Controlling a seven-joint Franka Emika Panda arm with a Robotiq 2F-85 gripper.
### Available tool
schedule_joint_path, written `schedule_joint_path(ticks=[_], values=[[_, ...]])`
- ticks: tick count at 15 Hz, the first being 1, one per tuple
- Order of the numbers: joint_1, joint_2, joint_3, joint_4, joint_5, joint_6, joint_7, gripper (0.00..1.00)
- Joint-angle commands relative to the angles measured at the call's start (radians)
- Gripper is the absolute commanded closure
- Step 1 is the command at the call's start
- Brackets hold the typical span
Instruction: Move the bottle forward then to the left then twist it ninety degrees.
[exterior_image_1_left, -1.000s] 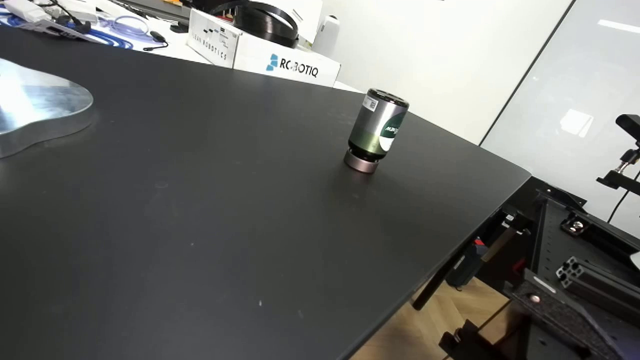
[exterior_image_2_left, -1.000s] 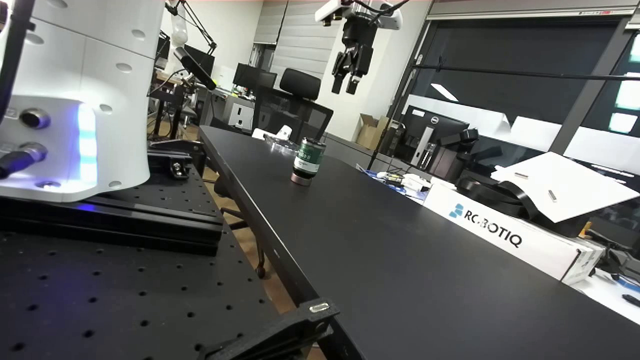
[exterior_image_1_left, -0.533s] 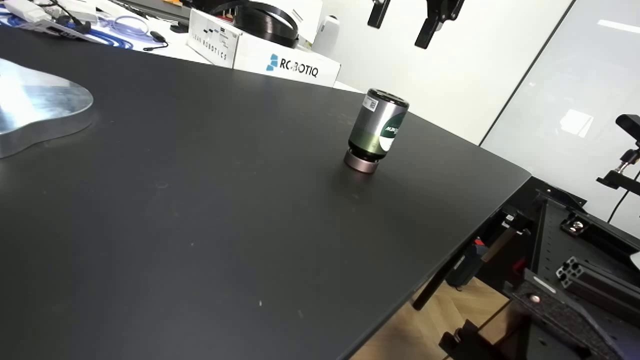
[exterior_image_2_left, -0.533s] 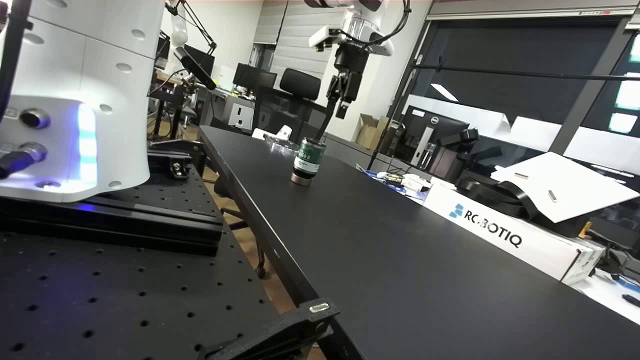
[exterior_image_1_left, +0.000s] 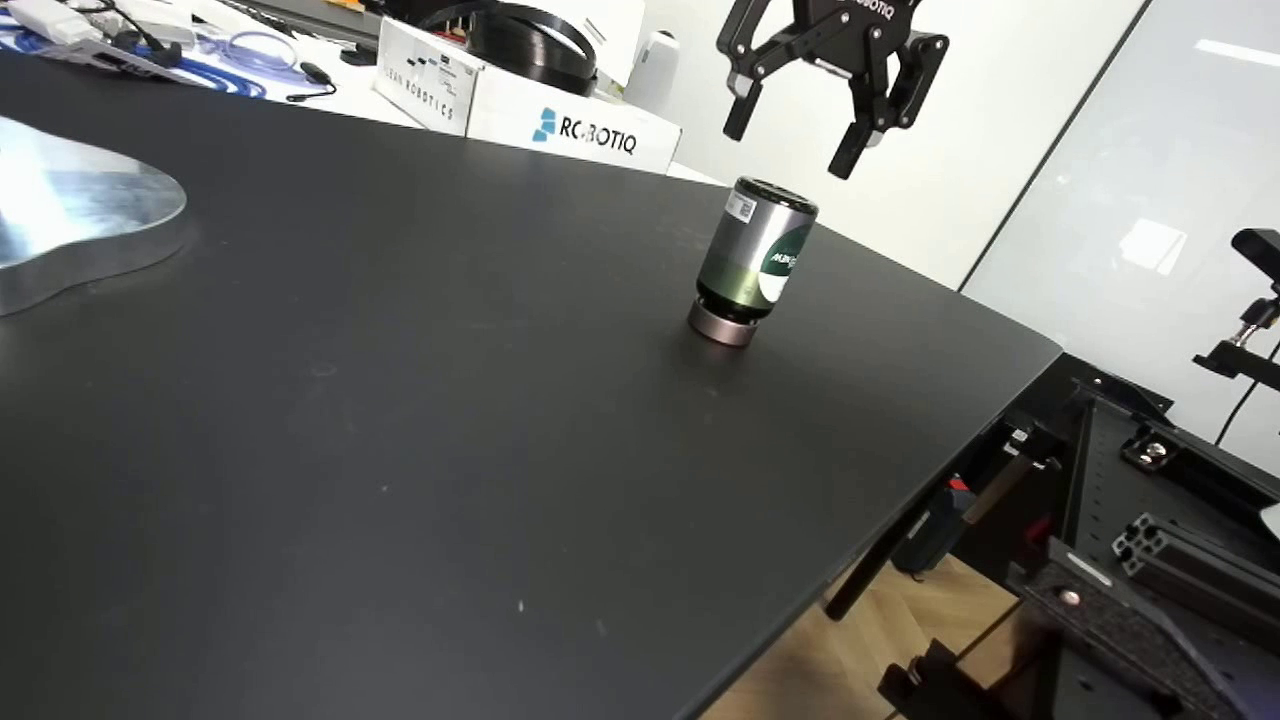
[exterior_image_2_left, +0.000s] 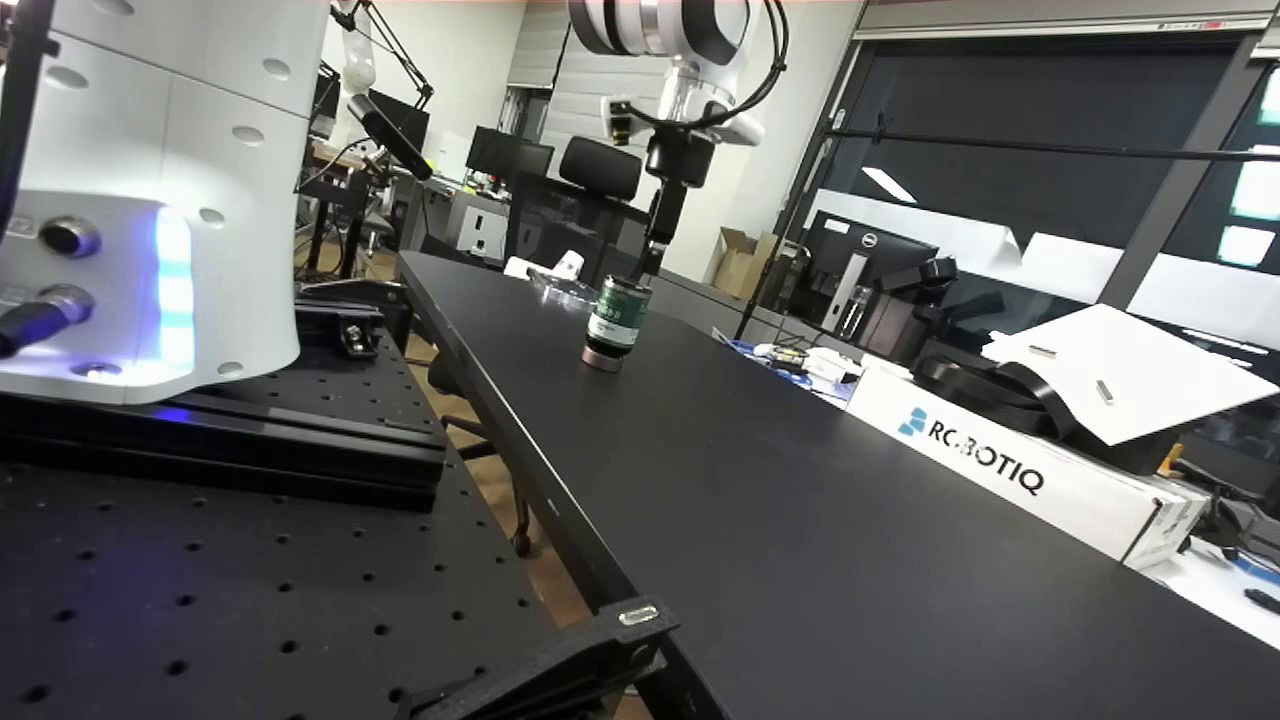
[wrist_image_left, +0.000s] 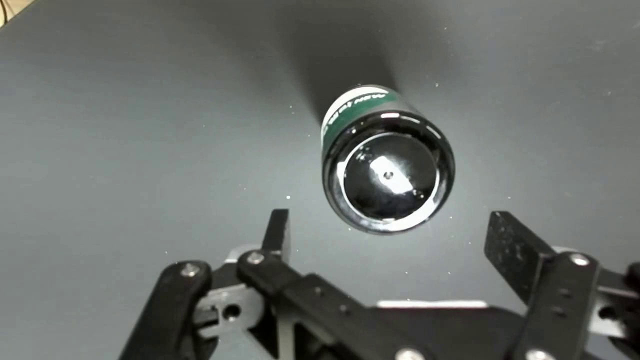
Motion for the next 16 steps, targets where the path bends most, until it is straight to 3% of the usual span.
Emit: schedule_joint_path(ticks=[1,10,11,13,16], values=[[0.012,0.022,-0.016,-0.02,-0.059,0.021,0.151,0.0],[0.041,0.079,-0.028,-0.03,-0.055,0.053,0.215,0.0],[0.043,0.084,-0.027,-0.033,-0.053,0.062,0.202,0.25],[0.047,0.09,-0.029,-0.033,-0.049,0.064,0.185,0.32],[0.039,0.066,-0.03,-0.039,-0.03,0.069,0.108,0.55]])
